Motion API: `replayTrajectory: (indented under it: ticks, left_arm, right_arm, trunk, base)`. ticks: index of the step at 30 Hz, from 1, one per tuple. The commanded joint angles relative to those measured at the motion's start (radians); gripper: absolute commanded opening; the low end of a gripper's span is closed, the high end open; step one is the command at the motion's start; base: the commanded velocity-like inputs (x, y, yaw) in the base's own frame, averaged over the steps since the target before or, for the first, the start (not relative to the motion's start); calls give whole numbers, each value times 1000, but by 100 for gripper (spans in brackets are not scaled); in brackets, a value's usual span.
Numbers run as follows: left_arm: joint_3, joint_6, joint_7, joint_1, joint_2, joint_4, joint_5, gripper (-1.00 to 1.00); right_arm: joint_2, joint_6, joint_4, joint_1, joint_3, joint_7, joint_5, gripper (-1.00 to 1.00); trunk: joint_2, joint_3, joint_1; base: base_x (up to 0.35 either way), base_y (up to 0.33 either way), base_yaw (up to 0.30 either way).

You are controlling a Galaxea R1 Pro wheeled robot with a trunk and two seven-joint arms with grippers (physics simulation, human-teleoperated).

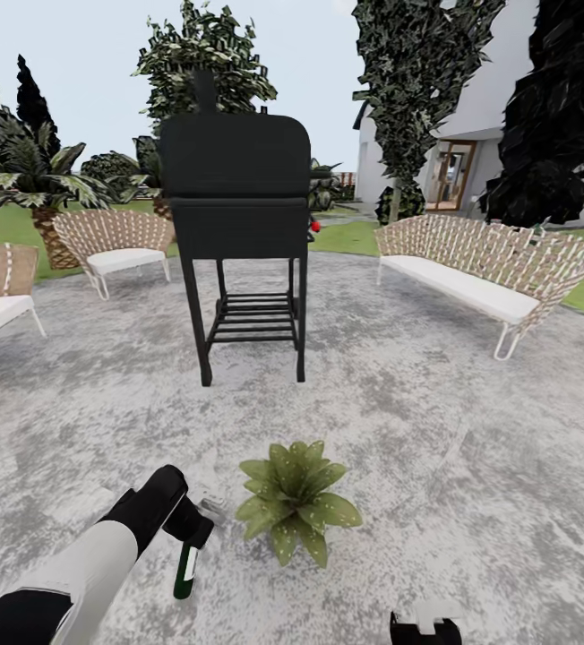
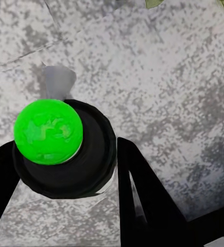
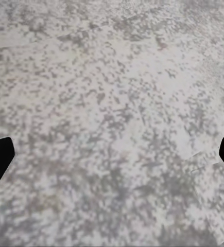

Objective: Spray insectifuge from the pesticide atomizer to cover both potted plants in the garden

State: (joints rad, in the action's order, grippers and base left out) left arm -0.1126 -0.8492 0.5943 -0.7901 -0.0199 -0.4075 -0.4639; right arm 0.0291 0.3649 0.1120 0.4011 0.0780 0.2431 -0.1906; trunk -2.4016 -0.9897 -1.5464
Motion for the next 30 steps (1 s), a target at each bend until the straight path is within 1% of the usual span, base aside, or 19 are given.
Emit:
replayTrajectory:
  ticks: [1, 11, 14, 25, 30]
  left_arm:
    - [-4, 0, 10, 0, -1, -2, -9, -100]
    - [-4, -1, 9, 0, -1, -2, -9, -100]
    - [-4, -1, 9, 0, 0, -2, -8, -100]
    - [-1, -2, 7, 0, -1, -4, -7, -100]
    - [1, -2, 7, 0, -2, -3, -7, -100]
  right_arm:
    - [0, 3, -1, 1, 8, 4, -10, 100]
    - [0, 2, -2, 1, 8, 4, -10, 100]
    - [0, 2, -2, 1, 8, 4, -10, 100]
    - [0, 0, 0, 1, 8, 4, -7, 100]
    - [2, 1, 0, 1, 8, 4, -7, 100]
  trunk:
    - [0, -1, 0]
    - [0, -1, 0]
    - [0, -1, 0]
    - [0, -1, 0]
    - [0, -1, 0]
  base:
    - [62, 302, -184]
    - [-47, 302, -257]
    - [-99, 196, -264]
    - [-21, 21, -260]
    - [0, 0, -16]
